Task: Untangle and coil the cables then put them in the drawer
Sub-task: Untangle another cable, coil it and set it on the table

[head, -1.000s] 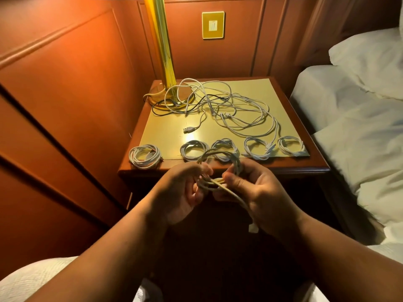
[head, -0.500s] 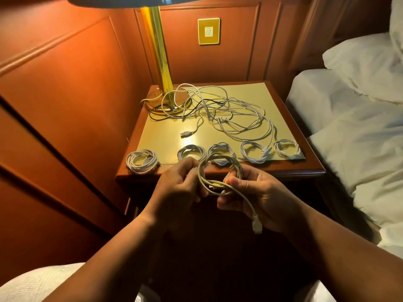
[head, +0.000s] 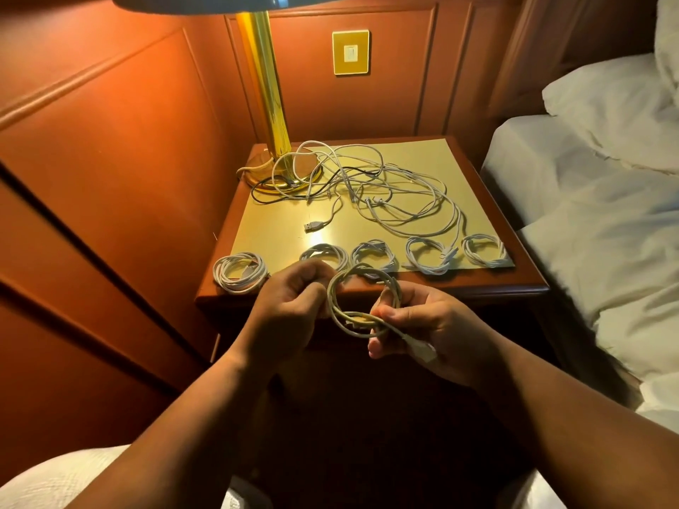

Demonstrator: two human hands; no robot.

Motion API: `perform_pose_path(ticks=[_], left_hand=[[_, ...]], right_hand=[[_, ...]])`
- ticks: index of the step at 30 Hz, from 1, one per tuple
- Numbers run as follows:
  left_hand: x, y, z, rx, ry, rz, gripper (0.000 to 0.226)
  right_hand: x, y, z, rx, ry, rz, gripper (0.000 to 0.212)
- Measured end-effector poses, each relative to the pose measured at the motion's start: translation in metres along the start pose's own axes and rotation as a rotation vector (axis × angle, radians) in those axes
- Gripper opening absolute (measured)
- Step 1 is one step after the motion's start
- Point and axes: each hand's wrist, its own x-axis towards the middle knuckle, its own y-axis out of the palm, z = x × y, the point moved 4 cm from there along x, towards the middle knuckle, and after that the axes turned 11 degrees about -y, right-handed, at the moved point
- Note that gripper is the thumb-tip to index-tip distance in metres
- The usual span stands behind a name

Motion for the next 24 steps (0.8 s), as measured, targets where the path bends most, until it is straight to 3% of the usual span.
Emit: perform_pose_path(ticks=[2,4,7,10,14,17,21,24], left_hand=[[-0.004,0.002,-0.004,-0.278,-0.049,0.076,0.02],[-0.007,0.011,-0.006,-0.653,-0.136,0.165,0.039],[-0.009,0.018,-0.003,-0.826,-0.221,0.128,0.044],[-0.007,0.013,-0.003,-0.677,-0.17,0.048,0.048],[-0.008,0.008,-0.007,-0.647,-0.044,0.031,0.055],[-0.01,0.004,-0.012,-0.55,0.006,0.003,0.051],[-0.008,-0.001,-0.02,-0.158,0.049,-0.027,0.047],[-0.008,-0.005,-0.023,0.23,0.188,-0.039,0.037]], right_hand=[[0.0,-0.001,0.002,-0.044,-0.022,0.045,0.006],[0.0,-0.002,0.004,-0.037,-0.043,0.042,0.009],[0.0,-0.005,0.005,-0.056,-0.072,0.032,0.006],[0.0,-0.006,0.002,-0.149,-0.092,0.046,0.009],[0.002,-0.004,0.002,-0.061,-0.102,0.092,0.006],[0.003,-0.004,0.001,-0.176,-0.107,0.103,0.013],[0.005,-0.005,-0.001,-0.379,-0.156,0.086,0.017],[0.003,-0.006,0.002,-0.418,-0.177,0.075,0.013]])
